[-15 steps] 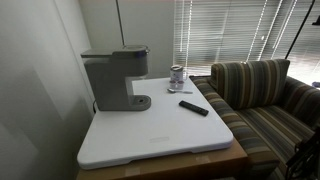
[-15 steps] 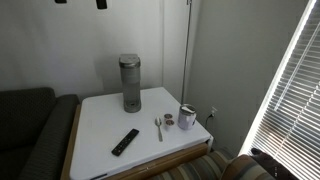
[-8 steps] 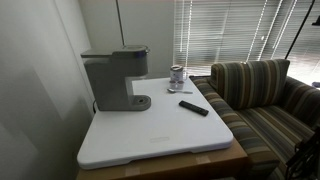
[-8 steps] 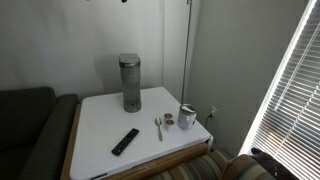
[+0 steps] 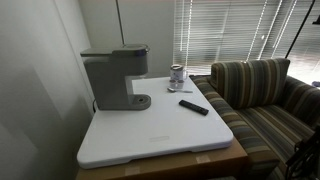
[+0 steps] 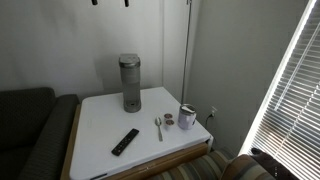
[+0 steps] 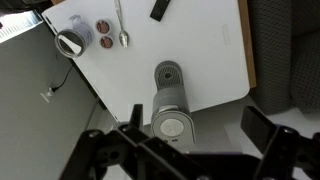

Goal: Press the button at the top the machine

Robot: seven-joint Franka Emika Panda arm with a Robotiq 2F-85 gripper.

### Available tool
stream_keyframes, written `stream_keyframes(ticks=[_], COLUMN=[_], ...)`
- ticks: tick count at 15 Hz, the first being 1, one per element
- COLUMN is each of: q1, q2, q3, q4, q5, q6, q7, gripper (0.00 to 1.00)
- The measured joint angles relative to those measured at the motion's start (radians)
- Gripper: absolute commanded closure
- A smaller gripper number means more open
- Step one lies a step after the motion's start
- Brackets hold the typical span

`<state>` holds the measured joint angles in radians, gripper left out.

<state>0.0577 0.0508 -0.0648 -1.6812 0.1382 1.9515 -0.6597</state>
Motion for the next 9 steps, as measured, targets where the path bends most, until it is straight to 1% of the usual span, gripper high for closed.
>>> stream_keyframes(ticks=[3, 5, 7, 9], q1=[-0.005, -0.005, -0.006, -0.010], q2=[0.001, 0.015, 0.049, 0.107], q3=[0.008, 0.012, 0.015, 0.023], q4=[0.004, 0.032, 0.095, 0.191], q5=[0.000, 0.000, -0.001, -0.004], q6=[0.010, 0.008, -0.010, -0.051], q7=[0.000, -0.013, -0.041, -0.075], gripper=[0.00, 0.00, 0.00, 0.00])
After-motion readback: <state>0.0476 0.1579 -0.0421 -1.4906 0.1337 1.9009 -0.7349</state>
